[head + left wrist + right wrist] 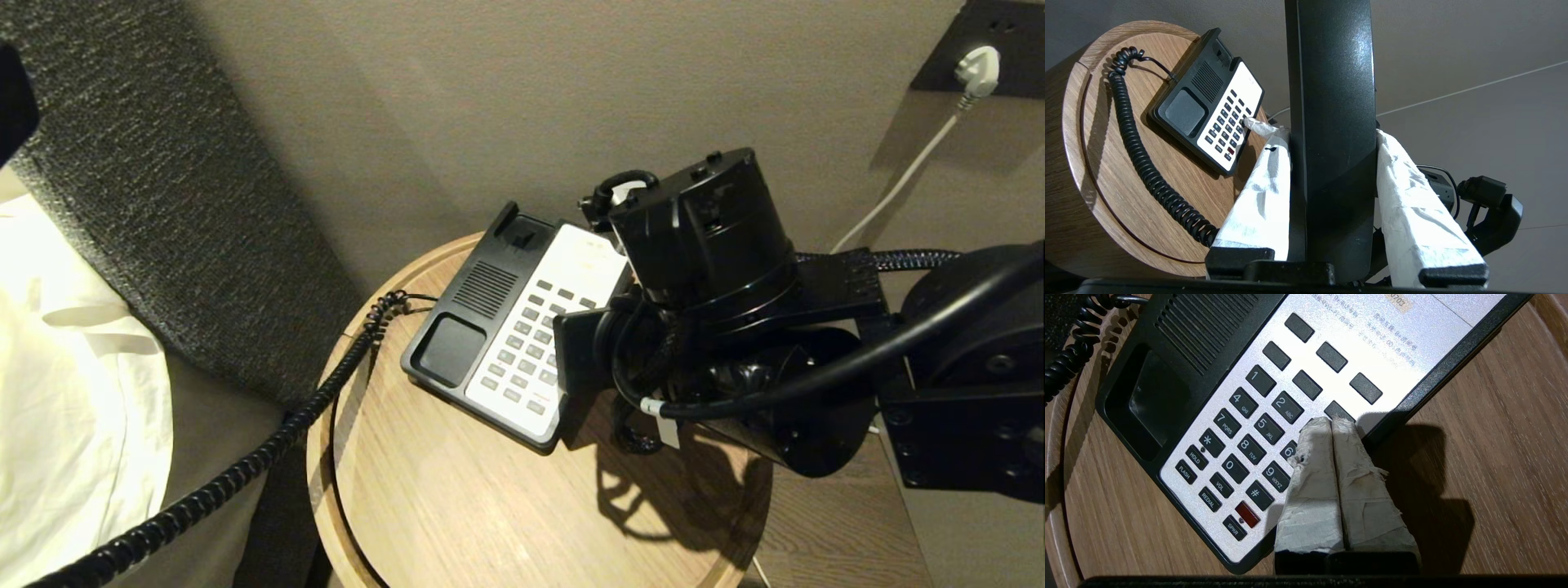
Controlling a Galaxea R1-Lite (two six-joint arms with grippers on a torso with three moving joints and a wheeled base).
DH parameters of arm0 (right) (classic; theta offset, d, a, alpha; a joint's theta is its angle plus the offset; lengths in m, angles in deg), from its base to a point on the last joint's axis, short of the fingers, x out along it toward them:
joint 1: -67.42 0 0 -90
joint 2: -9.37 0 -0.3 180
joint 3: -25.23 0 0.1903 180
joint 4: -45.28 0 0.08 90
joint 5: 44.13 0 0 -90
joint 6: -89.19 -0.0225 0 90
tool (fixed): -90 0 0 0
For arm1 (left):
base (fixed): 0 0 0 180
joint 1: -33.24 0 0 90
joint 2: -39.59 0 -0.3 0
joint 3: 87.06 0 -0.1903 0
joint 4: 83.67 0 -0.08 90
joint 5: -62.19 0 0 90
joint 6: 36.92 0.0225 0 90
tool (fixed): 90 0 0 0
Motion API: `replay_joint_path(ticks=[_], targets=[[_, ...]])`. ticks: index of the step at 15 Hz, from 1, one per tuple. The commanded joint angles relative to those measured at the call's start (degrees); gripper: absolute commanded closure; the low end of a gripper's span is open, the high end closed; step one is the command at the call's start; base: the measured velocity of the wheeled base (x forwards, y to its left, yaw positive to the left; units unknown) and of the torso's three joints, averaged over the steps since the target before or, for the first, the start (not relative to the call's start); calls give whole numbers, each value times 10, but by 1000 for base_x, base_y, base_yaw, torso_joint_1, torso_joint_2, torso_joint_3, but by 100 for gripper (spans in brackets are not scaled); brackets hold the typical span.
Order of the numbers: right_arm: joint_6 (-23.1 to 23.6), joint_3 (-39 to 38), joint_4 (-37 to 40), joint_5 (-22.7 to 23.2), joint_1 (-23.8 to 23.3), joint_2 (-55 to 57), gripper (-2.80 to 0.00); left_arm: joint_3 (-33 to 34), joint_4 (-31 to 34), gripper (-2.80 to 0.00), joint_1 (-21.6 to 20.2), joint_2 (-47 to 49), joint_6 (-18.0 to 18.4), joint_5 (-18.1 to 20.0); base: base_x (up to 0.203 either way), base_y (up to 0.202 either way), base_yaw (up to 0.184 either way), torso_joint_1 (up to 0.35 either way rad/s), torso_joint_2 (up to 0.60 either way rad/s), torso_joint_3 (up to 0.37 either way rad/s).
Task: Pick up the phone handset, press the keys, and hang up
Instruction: Dial the number
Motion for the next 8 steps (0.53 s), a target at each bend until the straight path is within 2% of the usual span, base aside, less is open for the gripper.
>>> replay_joint_path(ticks=[1, 8], targets=[[0, -12, 2, -2, 0, 2, 0, 1, -1, 0, 0, -1, -3, 1, 0, 0, 0, 0, 0, 0], [-6, -34, 1, -9, 0, 4, 0, 3, -1, 0, 0, -2, -3, 1, 0, 0, 0, 0, 0, 0]])
